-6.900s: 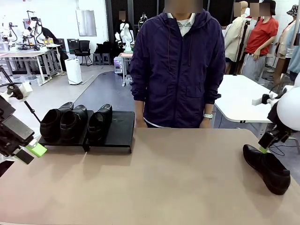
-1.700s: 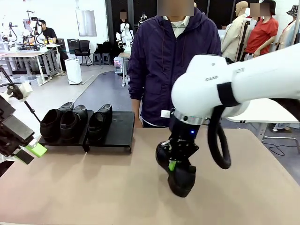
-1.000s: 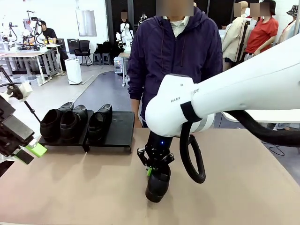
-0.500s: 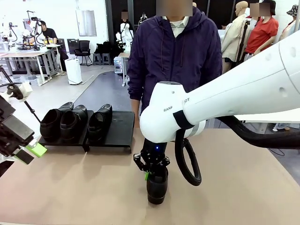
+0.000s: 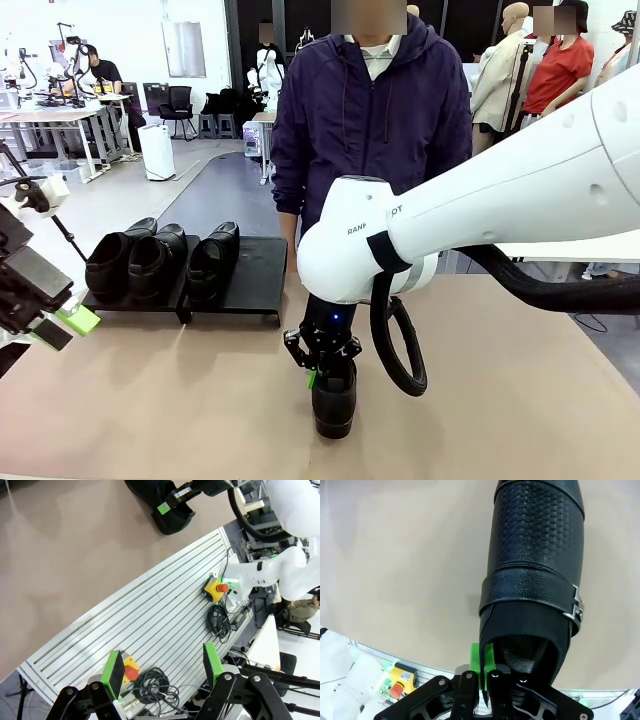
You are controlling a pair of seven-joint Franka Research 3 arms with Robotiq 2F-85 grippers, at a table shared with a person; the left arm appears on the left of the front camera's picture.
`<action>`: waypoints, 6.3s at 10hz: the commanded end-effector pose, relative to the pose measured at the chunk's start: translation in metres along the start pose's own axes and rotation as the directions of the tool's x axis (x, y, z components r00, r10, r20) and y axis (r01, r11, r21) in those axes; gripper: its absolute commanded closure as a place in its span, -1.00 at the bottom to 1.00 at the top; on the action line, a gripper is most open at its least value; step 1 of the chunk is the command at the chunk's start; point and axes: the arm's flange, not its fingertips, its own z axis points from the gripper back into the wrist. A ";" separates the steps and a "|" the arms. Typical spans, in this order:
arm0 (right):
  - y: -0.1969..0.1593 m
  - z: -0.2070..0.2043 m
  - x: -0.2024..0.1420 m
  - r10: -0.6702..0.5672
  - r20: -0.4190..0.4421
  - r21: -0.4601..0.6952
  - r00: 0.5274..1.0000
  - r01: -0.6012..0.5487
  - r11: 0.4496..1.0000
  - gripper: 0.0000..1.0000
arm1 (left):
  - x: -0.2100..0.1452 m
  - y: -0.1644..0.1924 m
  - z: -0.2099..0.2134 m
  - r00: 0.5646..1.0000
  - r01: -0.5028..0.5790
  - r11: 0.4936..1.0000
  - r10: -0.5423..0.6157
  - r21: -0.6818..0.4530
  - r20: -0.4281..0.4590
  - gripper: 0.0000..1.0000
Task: Organize the shoes by placing them on the stand.
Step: Pick up one Shoe and place it in the middle of the table, then place the Shoe from the middle of the table onto the Shoes Stand.
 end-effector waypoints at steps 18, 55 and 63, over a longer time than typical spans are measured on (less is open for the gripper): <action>-0.266 0.274 -0.143 0.238 0.410 0.110 0.881 -0.307 0.945 -1.00 | -0.001 0.000 0.001 1.000 -0.001 1.000 0.001 -0.021 0.001 -0.64; -0.326 0.276 -0.183 0.163 0.476 0.161 0.864 -0.268 0.950 -1.00 | 0.223 -0.104 -0.335 0.867 -0.252 0.809 0.433 0.531 -0.248 -0.64; -0.326 0.276 -0.183 0.163 0.476 0.161 0.864 -0.268 0.950 -1.00 | 0.224 -0.080 -0.369 0.844 -0.203 0.803 0.433 0.560 -0.316 -0.64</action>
